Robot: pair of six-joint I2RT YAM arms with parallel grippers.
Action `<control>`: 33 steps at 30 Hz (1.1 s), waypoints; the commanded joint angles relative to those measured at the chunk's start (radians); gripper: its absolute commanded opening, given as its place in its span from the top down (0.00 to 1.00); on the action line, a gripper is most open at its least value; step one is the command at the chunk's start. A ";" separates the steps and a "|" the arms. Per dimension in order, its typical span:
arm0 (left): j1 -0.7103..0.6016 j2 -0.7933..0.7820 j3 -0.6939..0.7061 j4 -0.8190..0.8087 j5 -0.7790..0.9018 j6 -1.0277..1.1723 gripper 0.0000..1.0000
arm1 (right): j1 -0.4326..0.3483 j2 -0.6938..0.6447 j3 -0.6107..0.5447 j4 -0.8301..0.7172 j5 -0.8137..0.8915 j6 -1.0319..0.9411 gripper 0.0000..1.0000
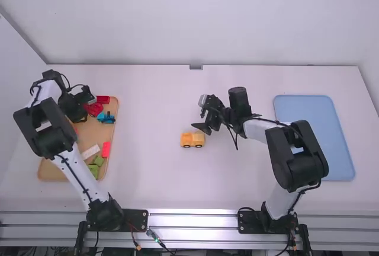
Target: Assemble lego blocks to make yellow taxi
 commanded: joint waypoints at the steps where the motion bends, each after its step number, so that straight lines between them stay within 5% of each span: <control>1: -0.008 0.008 -0.024 0.008 0.001 0.016 0.35 | 0.001 -0.010 0.006 -0.003 -0.009 0.010 0.01; 11: -0.008 0.008 -0.035 0.016 0.020 0.029 0.56 | 0.001 -0.011 0.006 -0.009 -0.009 0.010 0.01; 33: -0.008 0.008 -0.075 0.057 0.008 0.051 0.64 | 0.001 -0.010 0.006 -0.034 -0.010 0.010 0.01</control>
